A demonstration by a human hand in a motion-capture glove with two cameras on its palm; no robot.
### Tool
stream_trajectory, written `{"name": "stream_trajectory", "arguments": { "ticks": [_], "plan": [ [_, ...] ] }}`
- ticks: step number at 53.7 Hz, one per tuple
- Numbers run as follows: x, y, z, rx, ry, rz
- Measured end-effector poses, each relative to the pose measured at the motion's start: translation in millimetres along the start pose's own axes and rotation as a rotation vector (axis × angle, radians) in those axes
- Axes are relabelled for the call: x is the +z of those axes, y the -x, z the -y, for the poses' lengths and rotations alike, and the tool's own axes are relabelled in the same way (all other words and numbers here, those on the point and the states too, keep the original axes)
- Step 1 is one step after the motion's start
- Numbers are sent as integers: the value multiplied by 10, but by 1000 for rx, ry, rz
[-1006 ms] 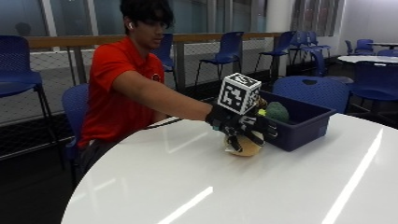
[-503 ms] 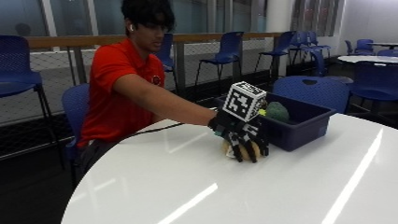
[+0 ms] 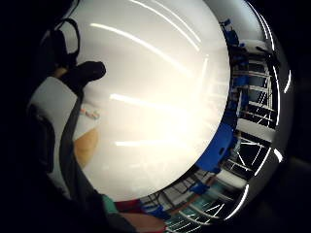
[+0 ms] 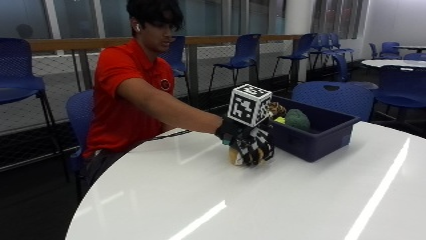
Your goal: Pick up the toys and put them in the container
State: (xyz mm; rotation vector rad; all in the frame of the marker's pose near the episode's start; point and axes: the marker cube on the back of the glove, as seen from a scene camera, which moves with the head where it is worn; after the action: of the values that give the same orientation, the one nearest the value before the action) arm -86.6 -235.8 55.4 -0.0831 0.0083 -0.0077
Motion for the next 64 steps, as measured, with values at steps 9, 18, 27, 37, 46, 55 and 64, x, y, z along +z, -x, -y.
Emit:
{"name": "stream_trajectory", "arguments": {
  "ticks": [9, 18, 27, 37, 46, 55, 64],
  "plan": [
    [-123, -182, -200, 4, 4, -49],
    [-482, -260, -331, 32, -43, -89],
    [-1019, -100, -350, 25, -106, -75],
    [-1493, 413, -315, -32, -156, -65],
    [-1788, 943, -284, -109, -208, -79],
    [-1963, 1399, -237, -163, -229, -84],
    [-2062, 1826, -253, -327, -236, -37]
  ]
}}
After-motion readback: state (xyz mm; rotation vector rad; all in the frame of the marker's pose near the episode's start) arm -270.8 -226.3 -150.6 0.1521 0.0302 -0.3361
